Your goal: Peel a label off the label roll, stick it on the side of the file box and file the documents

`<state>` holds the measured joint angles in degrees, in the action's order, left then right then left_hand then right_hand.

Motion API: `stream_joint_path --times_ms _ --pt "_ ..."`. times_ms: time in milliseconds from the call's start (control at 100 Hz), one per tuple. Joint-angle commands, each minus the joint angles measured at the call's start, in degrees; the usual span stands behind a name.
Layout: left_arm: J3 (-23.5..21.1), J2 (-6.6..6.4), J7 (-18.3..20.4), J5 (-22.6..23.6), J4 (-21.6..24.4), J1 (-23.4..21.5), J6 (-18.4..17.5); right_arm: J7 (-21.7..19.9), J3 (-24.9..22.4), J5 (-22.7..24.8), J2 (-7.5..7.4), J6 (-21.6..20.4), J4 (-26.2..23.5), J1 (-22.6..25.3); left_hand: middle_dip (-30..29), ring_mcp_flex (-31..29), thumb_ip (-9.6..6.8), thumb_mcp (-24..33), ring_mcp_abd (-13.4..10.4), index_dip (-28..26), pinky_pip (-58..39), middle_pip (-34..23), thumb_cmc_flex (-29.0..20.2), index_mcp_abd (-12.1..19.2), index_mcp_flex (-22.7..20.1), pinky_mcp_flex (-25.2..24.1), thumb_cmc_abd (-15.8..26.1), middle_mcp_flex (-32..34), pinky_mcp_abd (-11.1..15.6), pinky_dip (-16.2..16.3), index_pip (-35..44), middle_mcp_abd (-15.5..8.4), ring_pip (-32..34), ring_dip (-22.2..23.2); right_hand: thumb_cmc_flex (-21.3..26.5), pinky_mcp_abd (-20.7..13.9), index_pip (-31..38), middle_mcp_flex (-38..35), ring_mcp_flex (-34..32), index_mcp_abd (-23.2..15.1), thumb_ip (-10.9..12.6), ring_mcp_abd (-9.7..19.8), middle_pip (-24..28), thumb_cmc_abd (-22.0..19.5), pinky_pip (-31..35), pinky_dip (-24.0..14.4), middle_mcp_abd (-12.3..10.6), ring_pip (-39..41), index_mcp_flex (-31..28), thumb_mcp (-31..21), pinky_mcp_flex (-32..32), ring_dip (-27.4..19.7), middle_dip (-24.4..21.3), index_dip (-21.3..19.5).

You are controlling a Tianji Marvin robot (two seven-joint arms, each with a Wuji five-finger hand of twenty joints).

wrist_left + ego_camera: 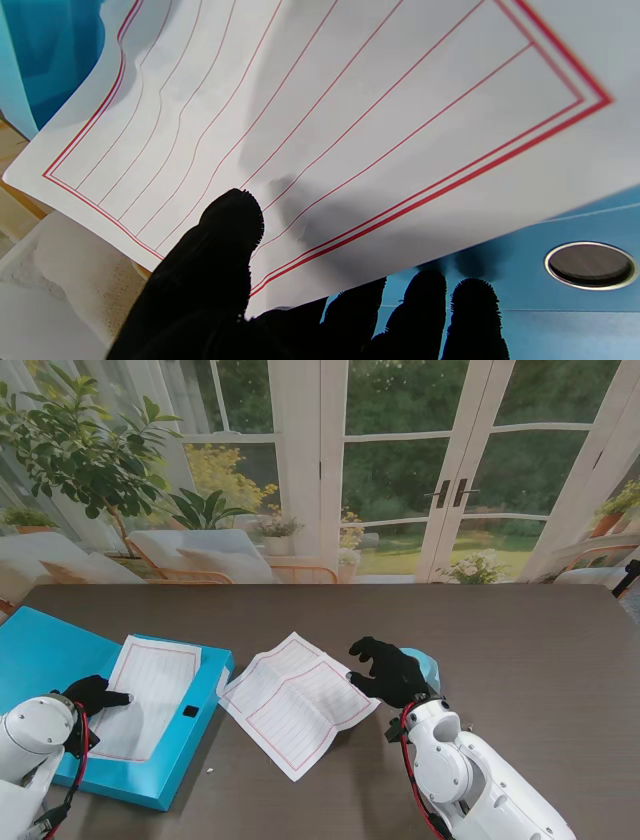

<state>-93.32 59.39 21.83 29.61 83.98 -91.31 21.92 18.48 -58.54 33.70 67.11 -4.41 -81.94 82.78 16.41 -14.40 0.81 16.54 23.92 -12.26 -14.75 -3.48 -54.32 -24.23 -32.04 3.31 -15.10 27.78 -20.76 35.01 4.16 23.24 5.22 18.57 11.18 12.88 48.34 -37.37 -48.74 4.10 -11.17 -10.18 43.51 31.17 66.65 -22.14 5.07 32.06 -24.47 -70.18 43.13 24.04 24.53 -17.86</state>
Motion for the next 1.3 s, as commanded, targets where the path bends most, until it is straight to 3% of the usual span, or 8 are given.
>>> stream_joint_path --times_ms 0,290,460,730,830,990,1080,1290 --pt "-0.22 0.09 1.47 -0.2 0.18 0.05 0.06 -0.71 0.08 -0.02 0.25 -0.29 0.0 0.22 -0.66 0.97 -0.08 0.03 0.36 0.59 2.15 0.89 1.05 -1.41 1.78 -0.38 0.13 -2.07 0.44 0.88 -1.12 0.52 -0.72 0.04 -2.4 0.73 -0.31 -0.93 -0.83 0.22 1.32 -0.33 -0.22 -0.9 -0.71 -0.85 1.0 -0.1 -0.27 0.92 -20.8 -0.19 -0.9 -0.08" --pt "-0.92 -0.24 2.8 1.15 2.49 -0.01 0.99 -1.03 0.16 -0.13 0.19 -0.69 0.02 0.11 -1.54 2.21 -0.17 -0.47 1.17 2.17 3.02 1.38 1.34 -4.89 5.03 -0.39 0.04 -3.96 -0.19 1.16 -2.63 2.71 -1.49 -0.7 -2.39 0.8 -0.33 -0.95 -0.88 0.28 1.32 -0.2 -0.25 -0.88 -0.7 -0.86 0.91 -0.1 -0.27 0.88 -20.83 -0.19 -0.91 -0.07" --pt "-1.07 -0.26 2.74 1.9 3.61 0.11 1.06 -1.28 0.21 -0.21 0.14 -1.13 0.12 0.0 -2.04 2.54 -0.13 -0.57 1.47 2.77 3.39 1.57 1.78 -5.29 5.36 -0.11 -0.16 -4.51 -0.55 1.04 -2.65 3.13 -1.71 -1.07 -2.41 0.67 -0.31 -0.96 -1.01 0.27 1.31 -0.24 -0.25 -0.86 -0.68 -0.86 0.89 -0.06 -0.3 0.86 -20.76 -0.18 -0.91 -0.07" --pt "-0.27 -1.49 7.84 6.06 4.12 0.97 1.77 -1.49 -0.01 -0.4 0.11 -1.38 0.09 0.04 -3.24 4.08 -0.02 -0.93 1.54 3.9 4.46 2.16 2.65 -5.82 5.66 -0.09 0.17 -5.59 -0.67 0.15 -2.85 3.9 -2.74 -2.23 -2.36 0.75 -0.33 -1.02 -0.9 0.29 1.32 -0.3 -0.26 -0.82 -0.67 -0.86 0.86 -0.11 -0.33 0.81 -20.8 -0.19 -0.92 -0.06" --pt "0.18 -1.72 8.77 7.18 4.06 1.04 1.87 -1.65 0.0 -0.46 0.08 -1.59 0.14 0.04 -3.89 5.79 0.05 -1.66 1.04 4.64 5.5 2.55 3.56 -6.04 6.85 -0.93 0.27 -6.76 -0.06 -0.78 -3.52 3.77 -3.69 -3.13 -2.3 0.74 -0.32 -1.04 -0.98 0.28 1.34 -0.3 -0.28 -0.79 -0.67 -0.86 0.9 -0.09 -0.35 0.74 -20.81 -0.18 -0.92 -0.06" --pt "0.43 -1.75 8.74 8.15 3.87 1.04 1.53 -1.86 0.09 -0.58 0.05 -2.01 0.19 -0.01 -6.59 13.96 0.02 -3.98 -1.77 7.62 8.43 3.99 5.21 -7.32 11.56 -3.14 0.84 -12.38 1.63 -5.0 -4.93 4.24 -5.98 -7.35 -2.29 0.66 -0.35 -1.02 -0.98 0.31 1.33 -0.25 -0.27 -0.79 -0.67 -0.86 0.89 -0.09 -0.28 0.71 -20.81 -0.18 -0.91 -0.05" --pt "0.29 -1.81 9.01 8.88 4.15 0.95 1.54 -2.01 0.15 -0.62 0.02 -2.18 0.2 -0.06 -8.89 15.22 -0.02 -5.14 -1.69 9.95 8.93 4.17 5.81 -8.05 13.05 -3.36 0.88 -14.73 1.42 -6.86 -5.2 4.61 -6.16 -9.66 -2.32 0.64 -0.31 -1.07 -0.99 0.27 1.33 -0.19 -0.26 -0.85 -0.65 -0.86 0.87 -0.1 -0.36 0.7 -20.78 -0.18 -0.91 -0.07" --pt "-0.26 -1.93 9.49 11.26 4.85 0.62 1.66 -2.13 0.31 -0.79 0.03 -2.46 0.25 -0.15 -9.59 15.04 0.11 -5.86 -0.69 9.3 9.21 4.05 7.09 -7.36 8.32 -2.62 0.82 -13.72 0.16 -8.15 -2.88 5.49 -6.03 -10.49 -2.27 0.65 -0.31 -1.05 -1.02 0.3 1.34 -0.37 -0.29 -0.76 -0.62 -0.87 0.98 -0.08 -0.44 0.63 -20.78 -0.17 -0.92 -0.06"
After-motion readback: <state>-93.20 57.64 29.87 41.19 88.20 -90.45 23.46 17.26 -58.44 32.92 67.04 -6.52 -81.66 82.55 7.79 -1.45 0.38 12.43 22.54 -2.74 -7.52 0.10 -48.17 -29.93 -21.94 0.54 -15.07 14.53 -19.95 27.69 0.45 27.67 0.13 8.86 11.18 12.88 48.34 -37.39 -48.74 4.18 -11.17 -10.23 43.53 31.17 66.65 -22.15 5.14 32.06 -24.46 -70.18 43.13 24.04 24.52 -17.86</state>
